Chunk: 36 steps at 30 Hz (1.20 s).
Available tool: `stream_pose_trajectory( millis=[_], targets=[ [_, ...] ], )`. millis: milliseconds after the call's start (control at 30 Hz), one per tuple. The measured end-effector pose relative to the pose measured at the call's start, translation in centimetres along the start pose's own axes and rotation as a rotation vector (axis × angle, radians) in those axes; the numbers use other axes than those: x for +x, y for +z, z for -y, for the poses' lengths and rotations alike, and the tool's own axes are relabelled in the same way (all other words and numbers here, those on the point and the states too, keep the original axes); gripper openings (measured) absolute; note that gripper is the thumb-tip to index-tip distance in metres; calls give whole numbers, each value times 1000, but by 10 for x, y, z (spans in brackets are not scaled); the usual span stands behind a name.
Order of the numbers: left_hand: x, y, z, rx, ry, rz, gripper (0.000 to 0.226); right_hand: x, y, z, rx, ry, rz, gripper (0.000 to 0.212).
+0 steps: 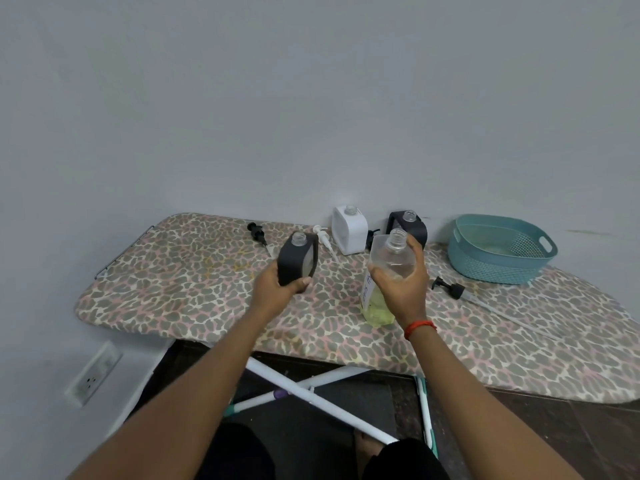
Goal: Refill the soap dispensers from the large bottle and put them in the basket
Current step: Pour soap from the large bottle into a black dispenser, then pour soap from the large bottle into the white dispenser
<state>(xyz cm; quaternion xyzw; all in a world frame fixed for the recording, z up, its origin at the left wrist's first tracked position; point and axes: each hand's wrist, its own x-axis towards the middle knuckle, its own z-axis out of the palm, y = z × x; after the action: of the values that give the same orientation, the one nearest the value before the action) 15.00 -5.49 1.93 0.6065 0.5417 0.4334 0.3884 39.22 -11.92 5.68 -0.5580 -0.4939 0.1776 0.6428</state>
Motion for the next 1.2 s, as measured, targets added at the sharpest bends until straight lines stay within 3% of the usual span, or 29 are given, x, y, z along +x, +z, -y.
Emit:
stream_pose_trajectory(
  millis=[167,367,833,933,1000,1067,1133,1200],
  targets=[
    [58,-5,-5,140,-21,14,64,2,3,-4,16,-55,-21,73],
    [96,7,-7,215,-15,-111,58,3,6,-10,71,-100,-41,75],
    [135,28,-4,221,-45,-207,56,4,6,-12,145,-132,-7,78],
    [120,31,-13,195,16,-261,75,3,5,-10,136,-119,-23,77],
    [99,39,-23,142,39,-384,91,3,6,-9,135,-112,-34,79],
    [78,49,-26,147,202,-437,90,3,5,-10,113,-115,-44,80],
    [65,58,-24,161,349,-333,88,3,5,-9,112,-109,-48,79],
    [65,66,-23,170,360,-177,97,2,6,-7,113,-109,-53,78]
  ],
)
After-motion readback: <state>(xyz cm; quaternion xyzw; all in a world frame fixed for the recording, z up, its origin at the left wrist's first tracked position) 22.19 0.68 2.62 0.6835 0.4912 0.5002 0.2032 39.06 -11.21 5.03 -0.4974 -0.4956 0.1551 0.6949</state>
